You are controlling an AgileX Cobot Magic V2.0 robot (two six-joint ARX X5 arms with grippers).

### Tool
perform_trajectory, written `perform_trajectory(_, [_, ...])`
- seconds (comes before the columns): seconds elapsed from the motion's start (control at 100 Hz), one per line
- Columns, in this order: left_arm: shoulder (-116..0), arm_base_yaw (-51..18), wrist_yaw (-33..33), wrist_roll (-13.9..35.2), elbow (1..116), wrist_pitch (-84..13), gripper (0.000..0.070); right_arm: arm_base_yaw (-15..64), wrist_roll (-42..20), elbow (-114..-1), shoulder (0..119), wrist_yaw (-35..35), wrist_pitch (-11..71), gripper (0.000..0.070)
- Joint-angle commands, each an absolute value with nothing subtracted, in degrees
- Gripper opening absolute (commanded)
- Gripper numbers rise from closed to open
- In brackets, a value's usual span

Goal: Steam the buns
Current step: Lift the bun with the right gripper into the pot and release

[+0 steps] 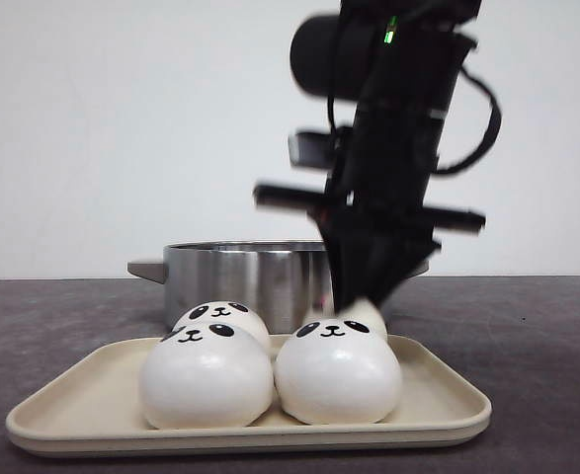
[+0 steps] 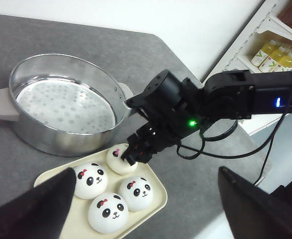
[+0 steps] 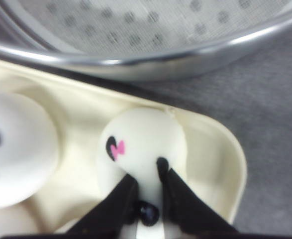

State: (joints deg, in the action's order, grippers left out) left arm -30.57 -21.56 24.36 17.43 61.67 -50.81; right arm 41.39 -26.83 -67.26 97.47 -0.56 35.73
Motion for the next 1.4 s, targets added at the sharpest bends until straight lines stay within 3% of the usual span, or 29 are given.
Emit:
perform_trajectory(0.0, [-30.6, -21.9, 24.2, 17.5, 62.6, -50.2, 0.0556, 43.2, -26.0, -68.4, 92.7, -2.3, 35.1, 0.0])
perform_trajectory(0.1, [-30.6, -21.9, 24.1, 17.5, 62.6, -50.1, 0.0556, 45.7, -26.0, -68.4, 85.1, -3.6, 35.0, 0.0])
perform_trajectory(0.22, [-30.6, -21.9, 24.0, 17.6, 62.6, -50.1, 0.0556, 47.9, -26.0, -68.7, 76.8, -0.1, 30.0, 0.0])
perform_trajectory(0.39, [-30.6, -21.9, 24.0, 17.6, 62.6, -50.0, 0.0556, 44.6, -24.2, -76.1, 76.0, 1.5, 29.1, 0.0])
perform_trajectory(0.65, [-30.6, -21.9, 23.6, 17.6, 62.6, -49.6, 0.0556, 38.1, -17.4, -94.0, 91.0, 1.6, 35.0, 0.0])
perform_trajectory(0.79, [-30.6, -21.9, 23.6, 17.6, 62.6, -49.7, 0.0556, 35.6, -16.9, -100.3, 102.0, 1.8, 36.2, 0.0])
perform_trajectory(0.94, [-30.6, -21.9, 23.6, 17.6, 62.6, -49.9, 0.0556, 33.7, -16.9, -102.4, 112.4, 6.5, 35.7, 0.0])
perform_trajectory(1.19, [-30.6, -21.9, 23.5, 17.4, 62.6, -49.9, 0.0556, 31.7, -17.6, -102.4, 124.1, 6.5, 35.5, 0.0])
perform_trajectory(1.39, [-30.6, -21.9, 22.7, 17.4, 62.6, -50.4, 0.0556, 31.2, -17.8, -102.4, 126.7, 6.2, 32.9, 0.0])
